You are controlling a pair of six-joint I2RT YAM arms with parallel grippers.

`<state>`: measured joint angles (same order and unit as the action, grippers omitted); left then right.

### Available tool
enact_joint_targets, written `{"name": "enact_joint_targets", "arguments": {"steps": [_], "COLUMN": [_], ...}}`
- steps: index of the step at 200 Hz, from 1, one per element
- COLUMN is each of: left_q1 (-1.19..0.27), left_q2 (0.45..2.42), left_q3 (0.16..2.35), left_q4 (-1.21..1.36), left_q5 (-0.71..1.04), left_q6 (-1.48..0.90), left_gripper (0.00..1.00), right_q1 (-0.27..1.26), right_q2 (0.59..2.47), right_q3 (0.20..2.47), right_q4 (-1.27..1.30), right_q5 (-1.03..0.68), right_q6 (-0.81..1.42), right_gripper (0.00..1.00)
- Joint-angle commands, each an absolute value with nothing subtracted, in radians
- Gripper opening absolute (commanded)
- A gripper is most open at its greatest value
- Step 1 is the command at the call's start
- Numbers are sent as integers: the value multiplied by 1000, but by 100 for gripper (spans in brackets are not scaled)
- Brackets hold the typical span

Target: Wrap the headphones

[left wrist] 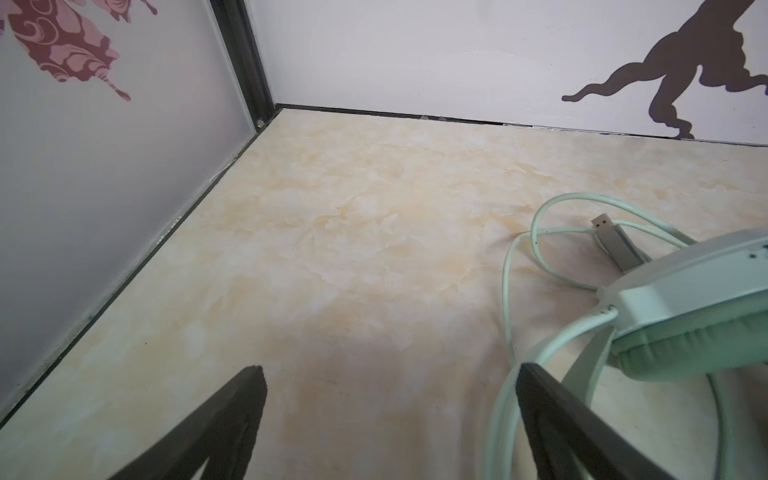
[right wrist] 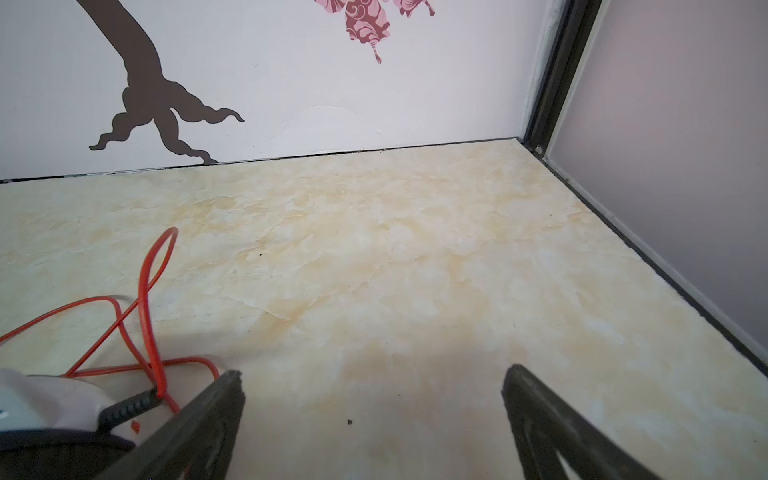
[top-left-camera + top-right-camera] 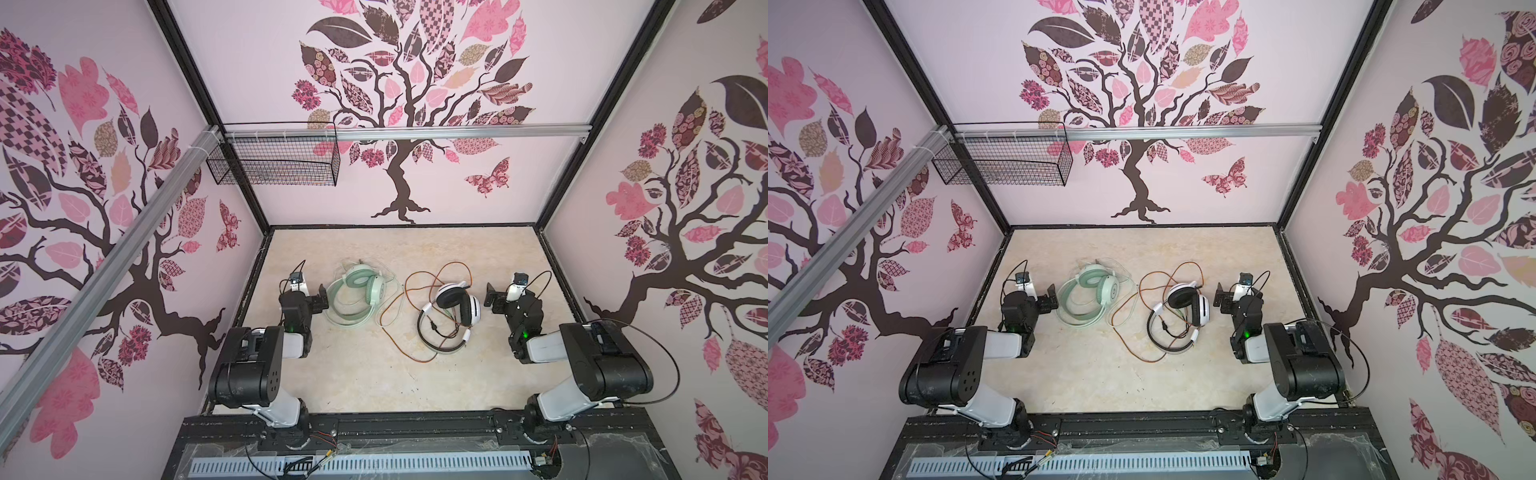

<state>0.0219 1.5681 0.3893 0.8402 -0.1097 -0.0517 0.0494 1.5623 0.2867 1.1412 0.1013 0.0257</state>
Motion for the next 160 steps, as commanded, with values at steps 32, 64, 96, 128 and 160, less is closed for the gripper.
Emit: {"name": "enact_joint_targets", "arguments": {"steps": [32,64,96,128,160], "left_q1": [28,26,27,26,26], "left_q2": [1557,1557,1557,1557,1557], "left_q3": [396,396,395,396,396], "left_q4": [845,844,842,841,842], "left_q5": [-79,-81,-81,-81,-81], "left_q6": [-37,-36,-37,-37,-39], "left_gripper": [97,97,97,97,97], "right_q1": [51,51,50,49,49], "right_q2": [1563,1564,1568,1565,1565], "right_q3": [289,290,299,296,296], "right_q4": [1155,1152,1138,1143,1144], "right_q5": [110,110,106,106,106], "right_q6": [28,28,29,26,26], "right_gripper": [99,99,99,100,99]}}
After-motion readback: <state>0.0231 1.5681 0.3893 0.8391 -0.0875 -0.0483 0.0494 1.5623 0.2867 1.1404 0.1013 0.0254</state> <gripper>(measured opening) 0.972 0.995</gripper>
